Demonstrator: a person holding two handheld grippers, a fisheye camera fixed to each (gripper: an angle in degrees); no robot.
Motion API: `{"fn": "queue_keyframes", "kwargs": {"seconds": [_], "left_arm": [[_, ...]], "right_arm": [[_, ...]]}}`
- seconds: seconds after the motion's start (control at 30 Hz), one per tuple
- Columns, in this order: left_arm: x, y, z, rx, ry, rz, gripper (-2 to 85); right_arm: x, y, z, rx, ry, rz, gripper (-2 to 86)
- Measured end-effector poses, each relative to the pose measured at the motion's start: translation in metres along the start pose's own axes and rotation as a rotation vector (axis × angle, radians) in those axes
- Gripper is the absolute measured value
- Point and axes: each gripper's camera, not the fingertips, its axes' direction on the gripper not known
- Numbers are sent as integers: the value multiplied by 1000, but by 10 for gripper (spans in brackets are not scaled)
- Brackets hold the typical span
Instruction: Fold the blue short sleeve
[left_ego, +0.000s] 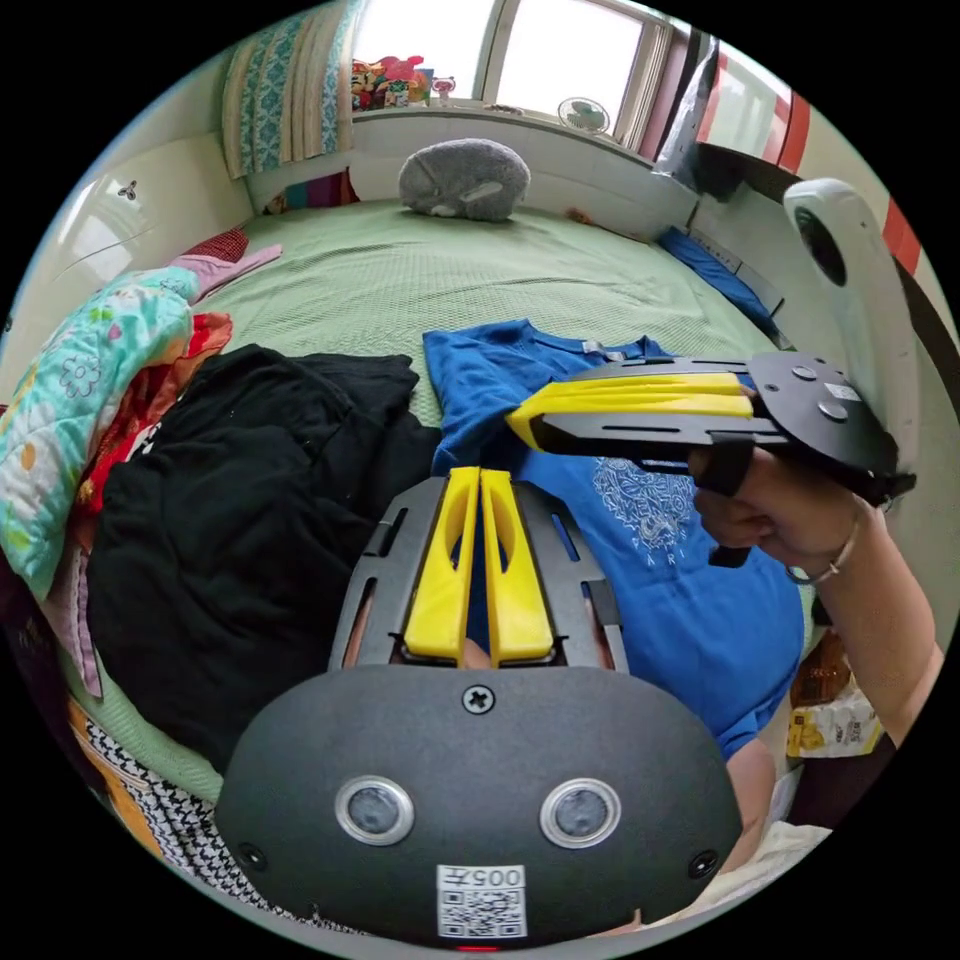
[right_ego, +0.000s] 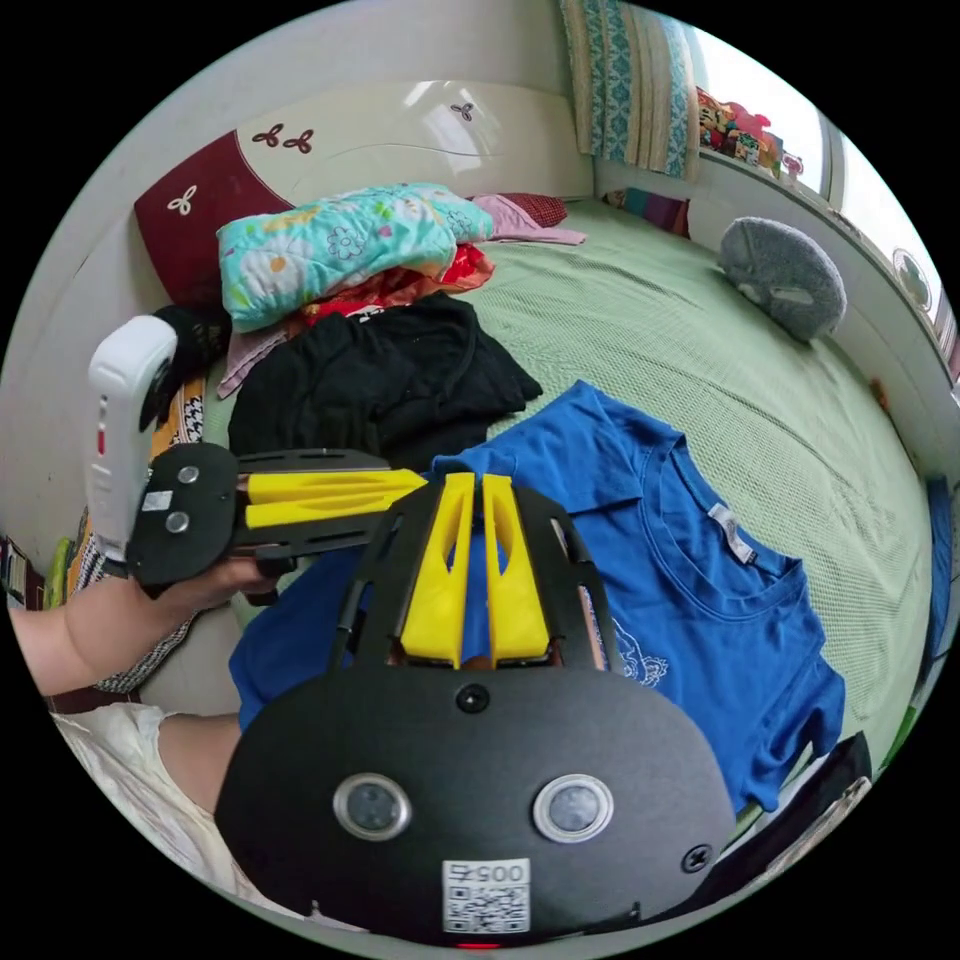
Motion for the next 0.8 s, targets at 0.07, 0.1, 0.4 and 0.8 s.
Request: {"fn": "queue_keyframes", "kwargs": {"seconds": [0.07,0.1,0.4,0.8], "left_arm": [[1,-3,4,10,-10,-21,-3],[0,-4,5,14,-57,-49,-2],[-22,19,15,-47,-73,-138,-2],[20,5,22,49,-15,-91,-7]], "right_arm": [[0,2,-3,5,9,0,-8],[0,3,-4,1,7,-5,-10],[0,18,29,-69,-48,82,-10],[17,20,-18,-90,-128,68,75]]}}
